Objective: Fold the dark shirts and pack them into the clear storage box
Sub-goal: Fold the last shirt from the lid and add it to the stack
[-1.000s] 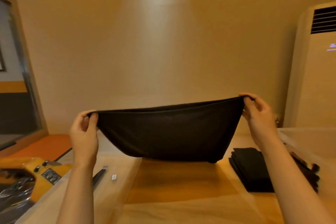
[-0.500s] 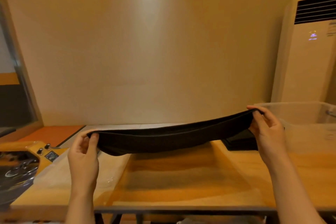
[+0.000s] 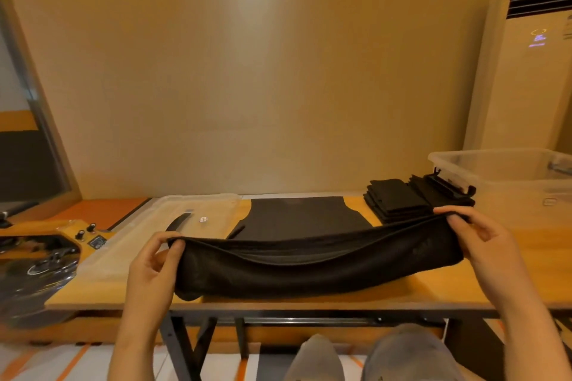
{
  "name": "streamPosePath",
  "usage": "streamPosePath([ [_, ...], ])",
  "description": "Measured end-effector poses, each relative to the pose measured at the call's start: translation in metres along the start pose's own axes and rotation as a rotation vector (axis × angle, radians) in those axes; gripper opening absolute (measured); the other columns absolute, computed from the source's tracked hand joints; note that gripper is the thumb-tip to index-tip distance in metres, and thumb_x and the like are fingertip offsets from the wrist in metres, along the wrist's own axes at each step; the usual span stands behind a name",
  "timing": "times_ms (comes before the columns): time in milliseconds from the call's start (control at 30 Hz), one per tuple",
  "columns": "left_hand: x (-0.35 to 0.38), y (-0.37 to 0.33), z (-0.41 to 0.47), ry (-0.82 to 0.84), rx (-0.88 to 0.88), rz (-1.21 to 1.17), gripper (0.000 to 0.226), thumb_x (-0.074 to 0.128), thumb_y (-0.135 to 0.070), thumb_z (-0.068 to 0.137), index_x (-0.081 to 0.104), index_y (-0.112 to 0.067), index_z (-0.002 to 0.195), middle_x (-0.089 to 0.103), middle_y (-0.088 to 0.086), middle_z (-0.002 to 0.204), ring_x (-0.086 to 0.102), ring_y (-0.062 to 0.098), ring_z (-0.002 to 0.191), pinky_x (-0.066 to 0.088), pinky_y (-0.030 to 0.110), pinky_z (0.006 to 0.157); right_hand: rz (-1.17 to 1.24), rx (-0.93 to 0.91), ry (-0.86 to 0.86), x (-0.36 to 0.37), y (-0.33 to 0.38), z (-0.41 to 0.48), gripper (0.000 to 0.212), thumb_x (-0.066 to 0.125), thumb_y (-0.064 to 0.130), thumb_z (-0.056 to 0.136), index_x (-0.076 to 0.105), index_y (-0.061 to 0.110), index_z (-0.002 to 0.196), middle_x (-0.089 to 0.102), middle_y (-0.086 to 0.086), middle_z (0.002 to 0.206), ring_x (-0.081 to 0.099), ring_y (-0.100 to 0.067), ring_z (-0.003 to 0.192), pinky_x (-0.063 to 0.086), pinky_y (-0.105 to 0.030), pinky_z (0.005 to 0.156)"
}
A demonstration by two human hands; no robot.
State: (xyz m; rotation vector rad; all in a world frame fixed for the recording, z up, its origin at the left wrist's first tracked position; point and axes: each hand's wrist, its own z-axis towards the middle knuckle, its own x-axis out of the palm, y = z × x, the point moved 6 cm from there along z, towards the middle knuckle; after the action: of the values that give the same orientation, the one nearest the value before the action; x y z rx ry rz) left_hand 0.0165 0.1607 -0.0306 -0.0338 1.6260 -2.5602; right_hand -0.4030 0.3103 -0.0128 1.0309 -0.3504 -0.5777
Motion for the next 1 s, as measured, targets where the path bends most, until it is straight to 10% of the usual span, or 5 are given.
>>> streamPosePath([
  [333, -0.005, -0.001, -0.013, 0.214, -0.064, 0.112, 0.014, 0.044, -0.025, 0.1, 0.057, -0.018, 0.1, 0.064, 0.009, 0.086, 0.065, 0.019, 0.077, 0.052, 0.022, 0.049, -0.183, 0.151, 0.079, -0.015, -0.01, -0.018, 0.023, 0.052, 0.018, 0.097, 0.071, 0.029, 0.09, 0.072, 0.002, 0.077, 0.068, -0.01, 0.075, 0.054, -0.019, 0.053],
  [533, -0.004, -0.002, -0.025, 0.299, -0.133, 0.152, 0.016, 0.044, -0.029, 0.1, 0.056, -0.021, 0.094, 0.062, 0.009, 0.087, 0.062, 0.02, 0.073, 0.046, 0.027, 0.05, -0.247, 0.164, 0.142, -0.022, 0.003, -0.028, 0.023, 0.056, 0.05, 0.078, 0.072, 0.038, 0.089, 0.072, 0.002, 0.08, 0.069, -0.013, 0.076, 0.055, -0.026, 0.057],
  [800, -0.004, 0.001, -0.03, 0.322, -0.178, 0.18, 0.017, 0.042, -0.031, 0.101, 0.055, -0.021, 0.103, 0.061, 0.009, 0.095, 0.062, 0.026, 0.08, 0.049, 0.029, 0.052, -0.286, 0.162, 0.159, -0.018, 0.004, -0.035, 0.027, 0.052, 0.021, 0.097, 0.071, 0.035, 0.084, 0.071, 0.001, 0.077, 0.068, -0.011, 0.068, 0.054, -0.02, 0.049],
  [1000, -0.001, 0.018, -0.001, 0.247, -0.075, 0.199, 0.014, 0.046, -0.021, 0.1, 0.061, -0.021, 0.099, 0.065, 0.005, 0.1, 0.061, 0.015, 0.095, 0.047, 0.029, 0.071, -0.257, 0.16, 0.08, -0.007, -0.013, -0.016, 0.021, 0.051, 0.016, 0.098, 0.069, 0.027, 0.094, 0.069, -0.005, 0.09, 0.065, -0.015, 0.084, 0.053, -0.03, 0.069],
])
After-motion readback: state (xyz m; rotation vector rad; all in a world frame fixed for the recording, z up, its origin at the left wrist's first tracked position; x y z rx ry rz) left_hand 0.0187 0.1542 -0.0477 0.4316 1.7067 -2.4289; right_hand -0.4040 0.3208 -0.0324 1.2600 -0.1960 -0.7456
